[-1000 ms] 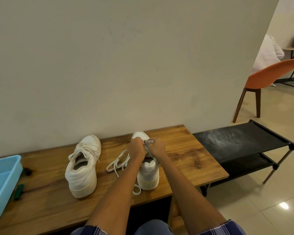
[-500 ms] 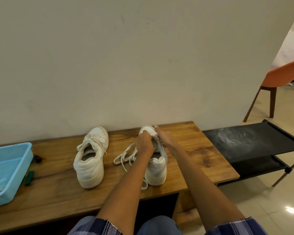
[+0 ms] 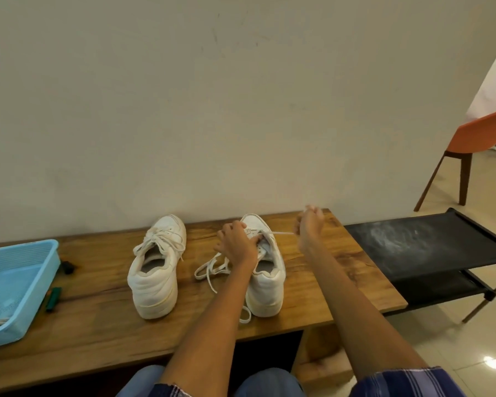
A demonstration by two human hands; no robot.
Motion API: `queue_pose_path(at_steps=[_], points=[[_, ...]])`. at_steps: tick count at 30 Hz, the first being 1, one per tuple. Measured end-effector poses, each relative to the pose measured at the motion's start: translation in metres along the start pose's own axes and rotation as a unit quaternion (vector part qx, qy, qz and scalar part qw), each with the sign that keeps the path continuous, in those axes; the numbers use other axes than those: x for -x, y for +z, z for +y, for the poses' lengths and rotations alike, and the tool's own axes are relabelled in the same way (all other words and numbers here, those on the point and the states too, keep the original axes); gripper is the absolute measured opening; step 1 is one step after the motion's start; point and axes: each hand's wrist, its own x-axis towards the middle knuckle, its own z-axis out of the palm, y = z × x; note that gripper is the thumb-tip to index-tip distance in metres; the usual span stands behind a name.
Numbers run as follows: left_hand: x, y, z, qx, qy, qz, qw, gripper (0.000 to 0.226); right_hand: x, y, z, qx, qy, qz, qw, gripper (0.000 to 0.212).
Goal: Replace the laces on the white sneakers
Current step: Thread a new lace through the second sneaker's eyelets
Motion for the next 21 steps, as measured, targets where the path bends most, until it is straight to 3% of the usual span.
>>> queue_pose_path(at_steps=[1, 2, 4, 5, 6, 7, 8, 11, 13, 15, 16, 18, 21], points=[[0.0, 0.001, 0.0, -0.003, 0.0, 0.0, 1.0, 0.038, 0.002, -0.003, -0.001, 0.103, -0.045, -0.059, 0.992, 0.026], [0.0, 0.001, 0.0, -0.005, 0.0, 0.001, 1.0, 0.037, 0.002, -0.004, 0.002, 0.243, -0.105, -0.122, 0.957, 0.035], [0.0, 0.001, 0.001, -0.005, -0.001, 0.0, 1.0, 0.035, -0.001, -0.004, 0.011, 0.472, -0.172, -0.225, 0.835, 0.049], [0.0, 0.001, 0.001, -0.004, -0.001, -0.001, 1.0, 0.035, -0.002, -0.003, 0.015, 0.524, -0.169, -0.253, 0.796, 0.052], [0.0, 0.001, 0.001, -0.005, -0.002, -0.001, 1.0, 0.035, -0.003, -0.003, 0.018, 0.541, -0.16, -0.258, 0.785, 0.051], [0.001, 0.0, 0.0, -0.009, -0.006, -0.001, 1.0, 0.035, 0.0, -0.004, 0.017, 0.53, -0.15, -0.248, 0.797, 0.047], [0.001, -0.001, 0.0, -0.015, -0.012, 0.0, 1.0, 0.035, 0.001, -0.007, 0.016, 0.491, -0.131, -0.216, 0.834, 0.04], [0.0, 0.0, 0.0, -0.03, -0.024, 0.001, 0.999, 0.036, -0.008, -0.026, 0.007, 0.254, -0.035, 0.022, 0.966, 0.033], [-0.001, 0.001, 0.0, -0.03, -0.024, -0.003, 0.999, 0.036, -0.022, -0.049, -0.003, 0.138, -0.012, 0.194, 0.971, 0.037], [-0.001, 0.002, 0.001, -0.022, -0.026, -0.003, 0.999, 0.035, -0.027, -0.06, -0.009, 0.165, -0.038, 0.245, 0.955, 0.032], [-0.001, 0.002, 0.001, -0.021, -0.027, -0.003, 0.999, 0.034, -0.025, -0.057, -0.009, 0.173, -0.051, 0.217, 0.959, 0.028], [-0.001, 0.002, 0.002, -0.02, -0.027, -0.004, 0.999, 0.034, -0.017, -0.043, 0.002, 0.215, -0.085, 0.082, 0.969, 0.024], [0.0, 0.001, 0.001, -0.014, -0.029, -0.007, 0.999, 0.033, -0.003, -0.014, 0.029, 0.344, -0.12, -0.151, 0.919, 0.023]])
